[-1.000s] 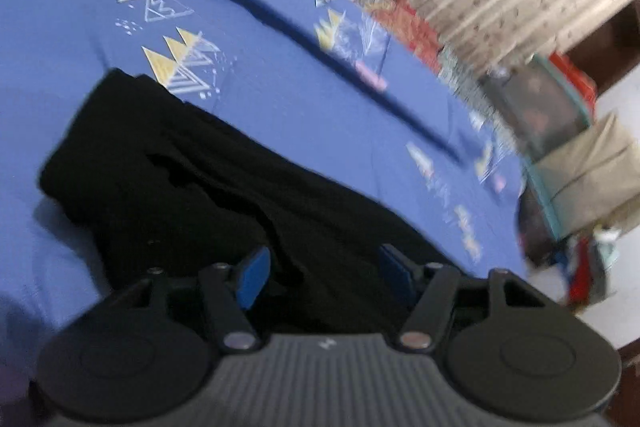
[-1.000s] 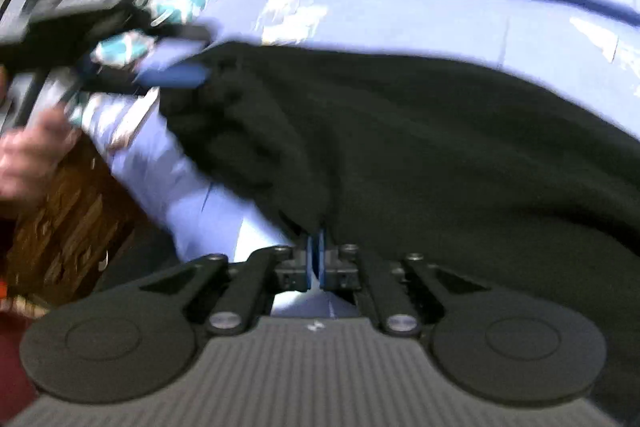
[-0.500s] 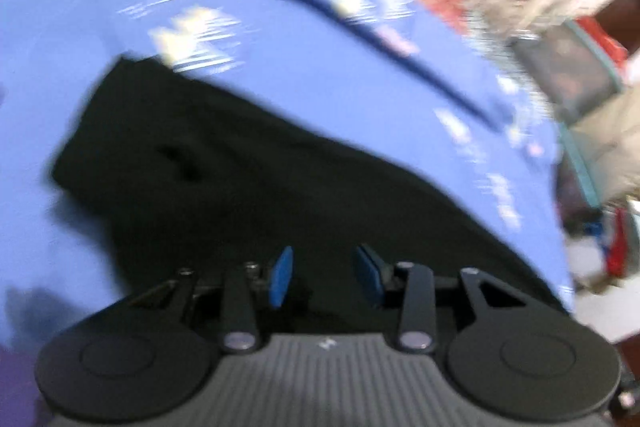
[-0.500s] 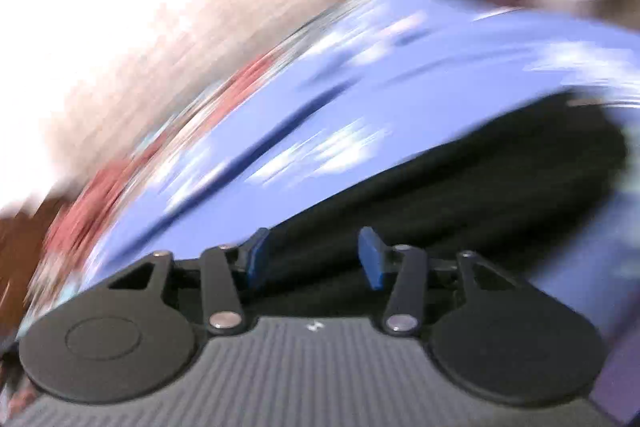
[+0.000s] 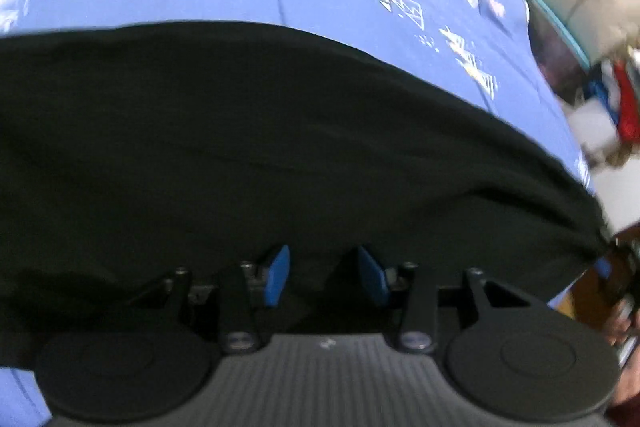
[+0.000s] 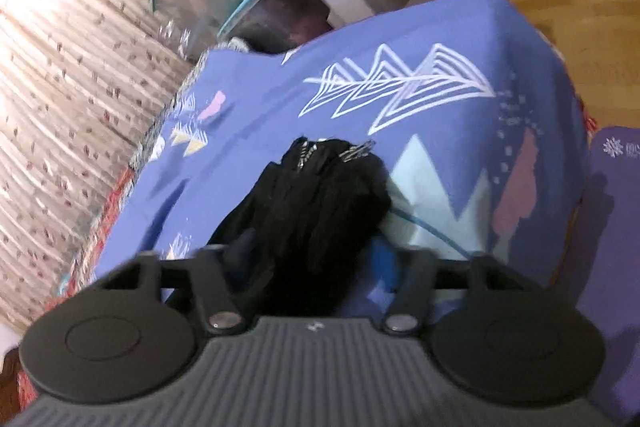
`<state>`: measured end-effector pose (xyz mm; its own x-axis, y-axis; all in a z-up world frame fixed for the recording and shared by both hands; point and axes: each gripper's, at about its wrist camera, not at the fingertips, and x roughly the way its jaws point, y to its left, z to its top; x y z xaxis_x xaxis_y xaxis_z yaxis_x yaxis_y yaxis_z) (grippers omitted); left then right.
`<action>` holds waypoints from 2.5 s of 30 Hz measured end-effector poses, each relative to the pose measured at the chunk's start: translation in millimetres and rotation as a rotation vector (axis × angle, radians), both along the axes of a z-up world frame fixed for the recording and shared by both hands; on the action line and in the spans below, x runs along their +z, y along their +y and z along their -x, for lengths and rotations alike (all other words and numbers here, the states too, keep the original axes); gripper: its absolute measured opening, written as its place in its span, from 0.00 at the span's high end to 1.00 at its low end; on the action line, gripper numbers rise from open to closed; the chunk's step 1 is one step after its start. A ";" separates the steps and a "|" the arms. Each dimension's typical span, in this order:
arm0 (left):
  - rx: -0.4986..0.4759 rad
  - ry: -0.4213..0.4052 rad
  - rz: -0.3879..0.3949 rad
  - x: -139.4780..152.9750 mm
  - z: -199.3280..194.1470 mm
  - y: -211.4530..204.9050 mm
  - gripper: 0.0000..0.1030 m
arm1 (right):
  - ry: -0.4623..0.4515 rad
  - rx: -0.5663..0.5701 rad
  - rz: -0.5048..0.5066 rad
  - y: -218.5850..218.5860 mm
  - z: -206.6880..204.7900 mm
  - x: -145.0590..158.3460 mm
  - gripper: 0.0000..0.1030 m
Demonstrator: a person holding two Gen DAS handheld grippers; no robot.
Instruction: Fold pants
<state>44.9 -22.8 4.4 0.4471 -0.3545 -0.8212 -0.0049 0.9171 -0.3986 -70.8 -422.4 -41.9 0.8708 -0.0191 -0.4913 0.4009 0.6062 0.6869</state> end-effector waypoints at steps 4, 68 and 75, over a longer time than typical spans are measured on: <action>0.030 0.039 0.055 8.2 3.2 10.7 0.61 | -0.007 0.047 0.062 7.6 -0.5 16.0 0.88; 0.678 -0.222 0.201 -7.3 100.0 262.3 0.61 | 0.399 1.298 -0.034 497.9 -125.6 10.6 1.00; 0.390 -0.460 0.030 59.9 91.4 173.5 0.69 | 0.280 1.175 -0.161 435.8 -124.9 35.0 0.91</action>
<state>-46.5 150.6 64.2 0.8558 -0.1128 -0.5048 -0.1594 0.8709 -0.4648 54.1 13.4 -6.9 0.1802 0.7877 -0.5891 -0.1879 0.6154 0.7655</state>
